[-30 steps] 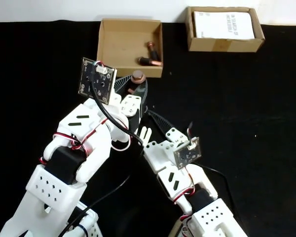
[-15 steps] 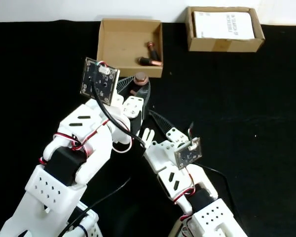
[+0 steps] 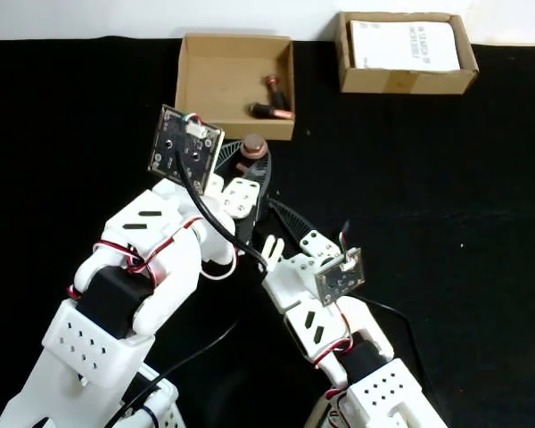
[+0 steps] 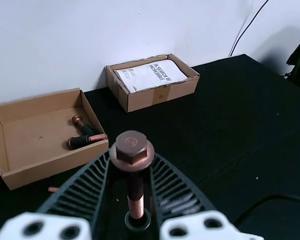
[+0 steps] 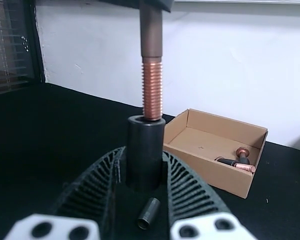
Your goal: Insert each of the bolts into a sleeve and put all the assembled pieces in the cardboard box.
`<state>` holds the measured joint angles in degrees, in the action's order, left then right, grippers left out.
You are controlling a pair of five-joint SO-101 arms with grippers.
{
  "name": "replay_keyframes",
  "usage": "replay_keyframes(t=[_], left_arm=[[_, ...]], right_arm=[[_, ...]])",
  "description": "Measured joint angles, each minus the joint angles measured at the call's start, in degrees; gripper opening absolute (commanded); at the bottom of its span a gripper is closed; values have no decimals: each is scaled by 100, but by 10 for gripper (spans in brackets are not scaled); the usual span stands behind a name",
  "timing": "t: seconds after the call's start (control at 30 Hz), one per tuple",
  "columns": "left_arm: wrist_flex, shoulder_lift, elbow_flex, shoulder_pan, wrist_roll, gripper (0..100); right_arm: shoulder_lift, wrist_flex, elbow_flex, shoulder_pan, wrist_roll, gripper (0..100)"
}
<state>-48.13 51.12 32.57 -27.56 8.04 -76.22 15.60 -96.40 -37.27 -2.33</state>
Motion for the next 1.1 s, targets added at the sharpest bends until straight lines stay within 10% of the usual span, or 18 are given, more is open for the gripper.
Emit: replay_keyframes(t=[0.6, 1.1], left_arm=[[-79, -308, 132, -70, -18, 28], [-1873, -404, -334, -53, 914, 214]], right_arm=[[-18, 18, -9, 18, 9, 6], [-18, 9, -9, -9, -281, 6]])
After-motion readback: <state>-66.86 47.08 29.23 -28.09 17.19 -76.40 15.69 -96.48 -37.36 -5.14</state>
